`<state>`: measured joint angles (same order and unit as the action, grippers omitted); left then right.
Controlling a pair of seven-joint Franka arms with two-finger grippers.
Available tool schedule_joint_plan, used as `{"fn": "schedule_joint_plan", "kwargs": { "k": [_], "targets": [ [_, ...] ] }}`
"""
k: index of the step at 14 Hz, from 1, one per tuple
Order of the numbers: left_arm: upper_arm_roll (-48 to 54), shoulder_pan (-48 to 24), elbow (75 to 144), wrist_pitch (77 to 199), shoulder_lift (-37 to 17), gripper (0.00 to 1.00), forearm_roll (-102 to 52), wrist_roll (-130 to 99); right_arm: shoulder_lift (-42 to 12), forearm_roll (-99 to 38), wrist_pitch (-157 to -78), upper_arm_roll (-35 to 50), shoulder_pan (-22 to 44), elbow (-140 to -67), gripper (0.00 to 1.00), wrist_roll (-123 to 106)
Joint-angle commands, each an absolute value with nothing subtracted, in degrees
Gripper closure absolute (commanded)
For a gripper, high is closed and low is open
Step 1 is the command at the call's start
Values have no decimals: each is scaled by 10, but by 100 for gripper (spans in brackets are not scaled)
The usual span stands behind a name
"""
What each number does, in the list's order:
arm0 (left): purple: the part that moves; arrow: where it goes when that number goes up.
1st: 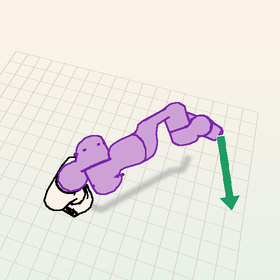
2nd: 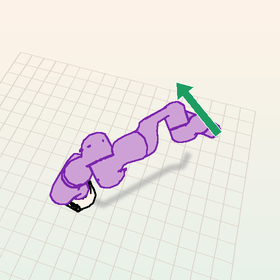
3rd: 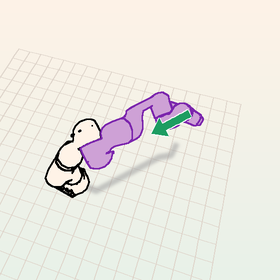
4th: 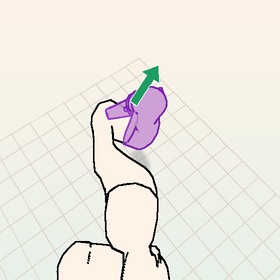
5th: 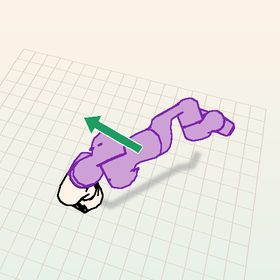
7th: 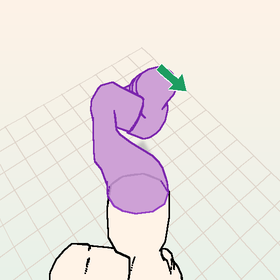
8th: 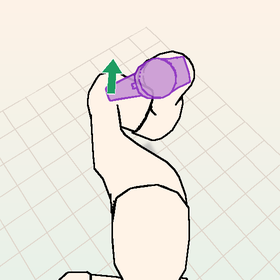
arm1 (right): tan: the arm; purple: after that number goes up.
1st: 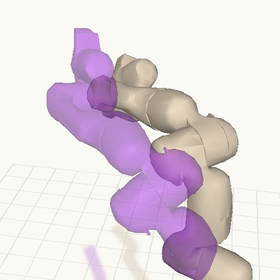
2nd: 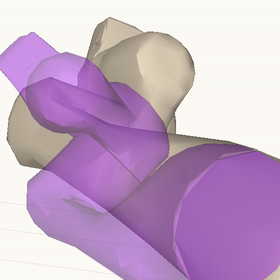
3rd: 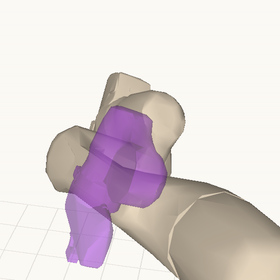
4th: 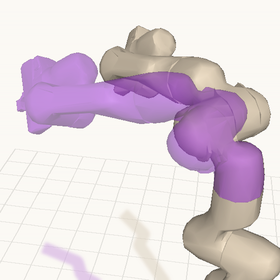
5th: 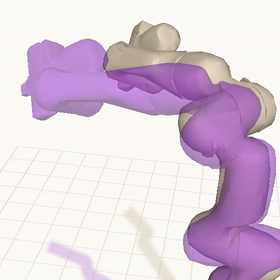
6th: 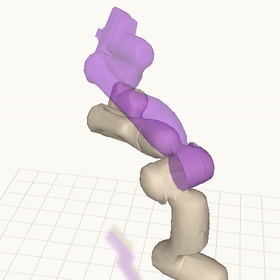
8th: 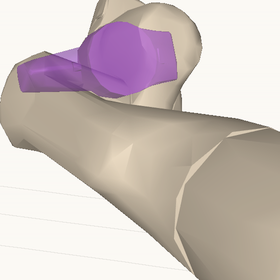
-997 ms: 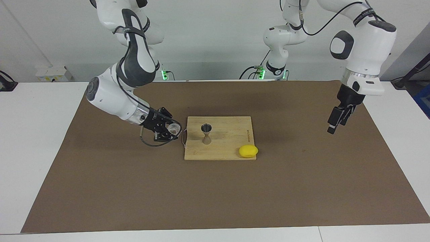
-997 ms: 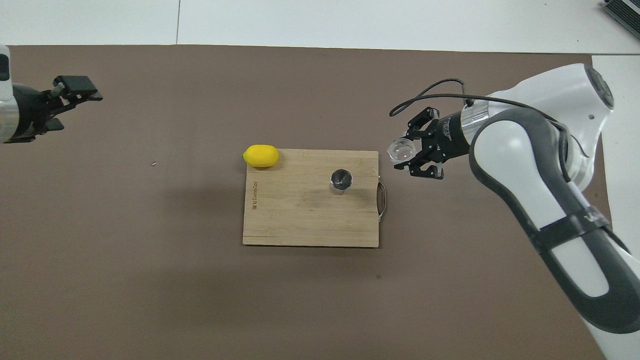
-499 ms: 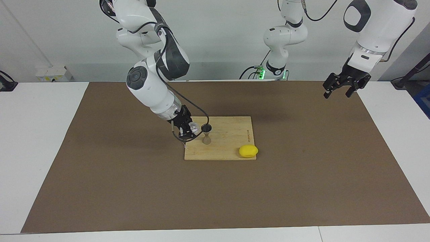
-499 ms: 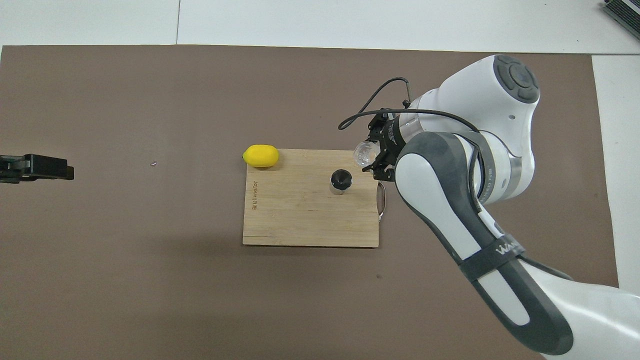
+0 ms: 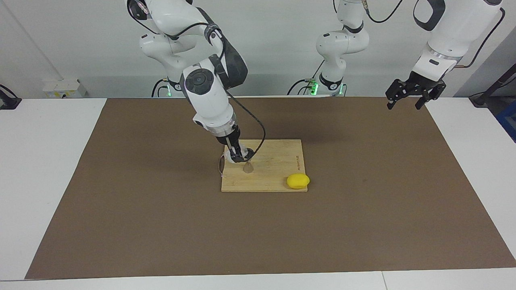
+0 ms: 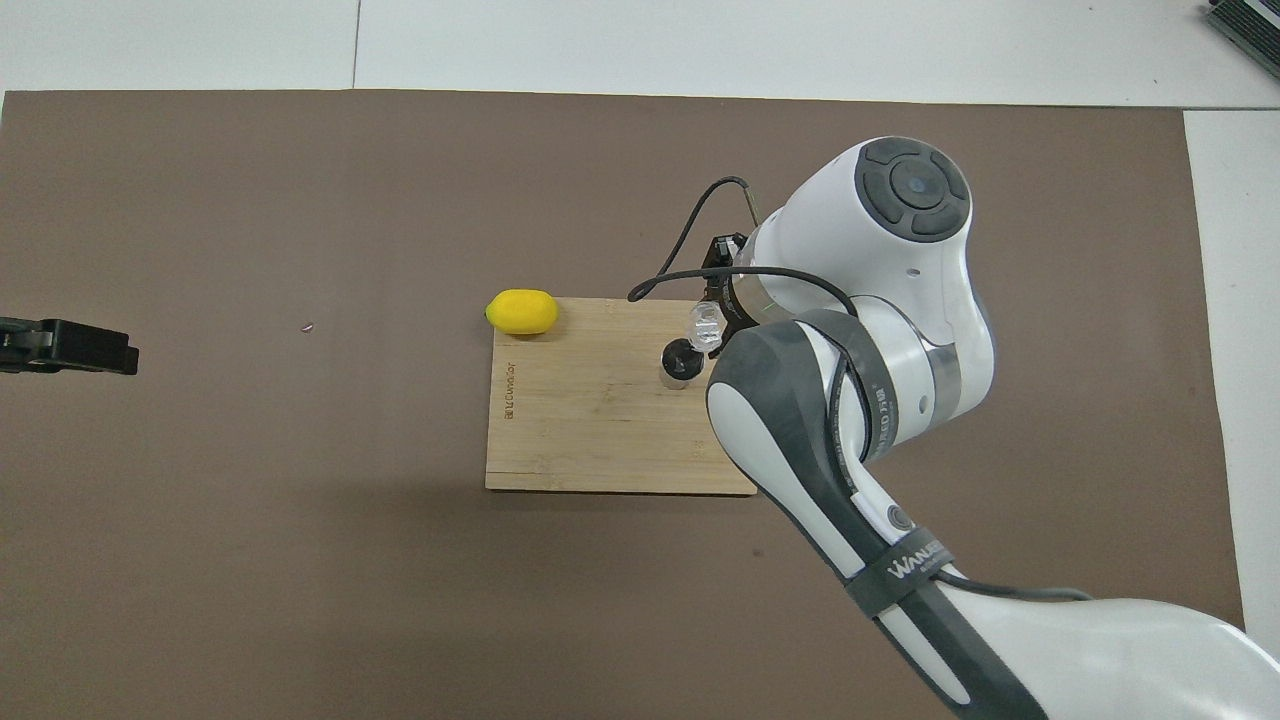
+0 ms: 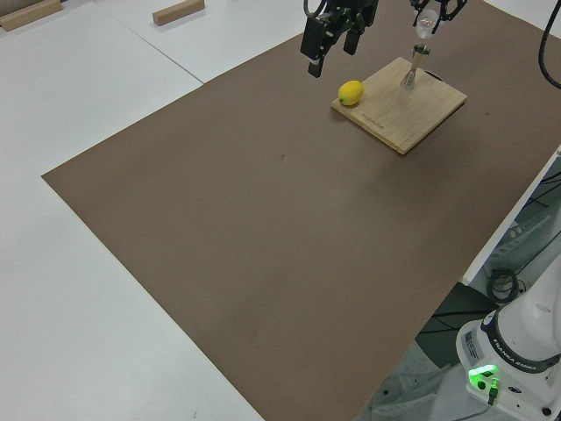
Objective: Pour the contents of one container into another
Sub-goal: 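Tilt the clear glass over the dark cup with the right gripper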
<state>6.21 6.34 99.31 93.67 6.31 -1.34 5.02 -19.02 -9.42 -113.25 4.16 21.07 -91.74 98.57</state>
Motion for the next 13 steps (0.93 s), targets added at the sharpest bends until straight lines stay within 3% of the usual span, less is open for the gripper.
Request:
{"fn": "schedule_joint_plan", "kwargs": {
  "k": [1,4,6,13],
  "targets": [
    [62,58,939,890,35,0,0,56,-200,-37,-1113,41,233,-899,95,999],
    [62,58,928,871,33,0,2,56,-200,-13,-1106,41,236,-901,94,999],
    [67,58,881,834,12,0,4,56,-199,10,-1103,41,246,-906,94,999],
    [69,58,889,841,18,0,0,50,-199,8,-1099,42,246,-901,93,998]
  ]
}}
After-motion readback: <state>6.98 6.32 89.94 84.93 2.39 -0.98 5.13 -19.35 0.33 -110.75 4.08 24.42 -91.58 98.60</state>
